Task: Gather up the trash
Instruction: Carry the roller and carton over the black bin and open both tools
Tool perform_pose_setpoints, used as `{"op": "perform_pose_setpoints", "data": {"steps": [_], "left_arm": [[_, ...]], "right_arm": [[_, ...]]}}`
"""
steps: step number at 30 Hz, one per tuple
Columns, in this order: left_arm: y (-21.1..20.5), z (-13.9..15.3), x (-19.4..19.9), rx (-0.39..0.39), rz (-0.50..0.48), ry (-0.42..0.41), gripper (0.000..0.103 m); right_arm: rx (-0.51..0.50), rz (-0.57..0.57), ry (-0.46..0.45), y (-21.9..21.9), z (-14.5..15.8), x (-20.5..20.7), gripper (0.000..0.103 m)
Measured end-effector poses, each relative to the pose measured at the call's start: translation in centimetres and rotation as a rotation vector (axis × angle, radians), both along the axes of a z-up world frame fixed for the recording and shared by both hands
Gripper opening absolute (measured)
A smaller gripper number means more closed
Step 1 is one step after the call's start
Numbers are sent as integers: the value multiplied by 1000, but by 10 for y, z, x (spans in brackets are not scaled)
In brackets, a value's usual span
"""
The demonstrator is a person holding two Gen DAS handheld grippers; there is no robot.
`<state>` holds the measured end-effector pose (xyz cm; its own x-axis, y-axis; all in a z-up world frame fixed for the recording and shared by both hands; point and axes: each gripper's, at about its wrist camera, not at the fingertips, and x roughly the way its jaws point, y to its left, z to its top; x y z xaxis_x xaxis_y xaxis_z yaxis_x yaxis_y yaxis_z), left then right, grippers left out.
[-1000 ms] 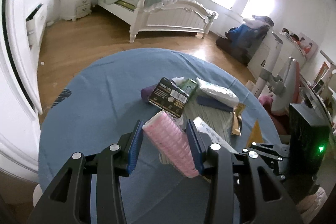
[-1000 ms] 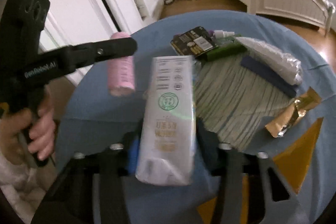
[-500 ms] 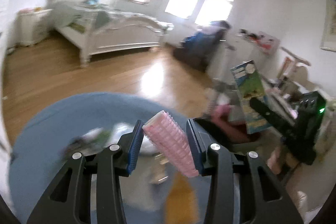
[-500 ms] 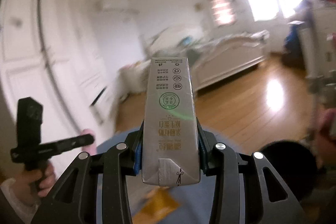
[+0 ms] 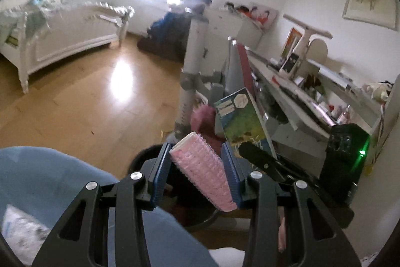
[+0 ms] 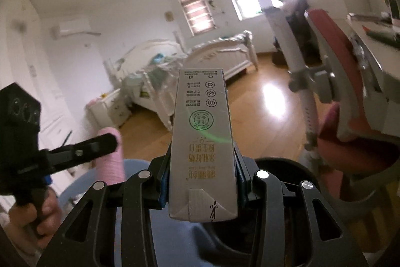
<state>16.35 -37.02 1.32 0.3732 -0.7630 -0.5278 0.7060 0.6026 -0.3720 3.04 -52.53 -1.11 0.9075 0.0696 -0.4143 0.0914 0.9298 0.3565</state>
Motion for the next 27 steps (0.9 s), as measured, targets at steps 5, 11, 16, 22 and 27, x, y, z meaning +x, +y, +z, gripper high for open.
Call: {"op": "perform_pose_setpoints", "data": {"steps": [5, 11, 16, 22, 27], "left_arm": [[-26, -25, 22, 28, -18, 59, 42], [-37, -44, 34, 51, -23, 104, 42], [-47, -55, 40, 64, -28, 128, 42], [-60, -58, 53, 81, -5, 149, 61], [-50, -47, 52, 71, 27, 93, 82]], "right_arm": [[14, -19, 26, -20, -20, 11, 40], [33, -25, 55, -35, -37, 23, 40], [52, -38, 74, -46, -53, 30, 41], [80, -77, 105, -60, -61, 41, 76], [83, -108, 100, -65, -62, 43, 80]]}}
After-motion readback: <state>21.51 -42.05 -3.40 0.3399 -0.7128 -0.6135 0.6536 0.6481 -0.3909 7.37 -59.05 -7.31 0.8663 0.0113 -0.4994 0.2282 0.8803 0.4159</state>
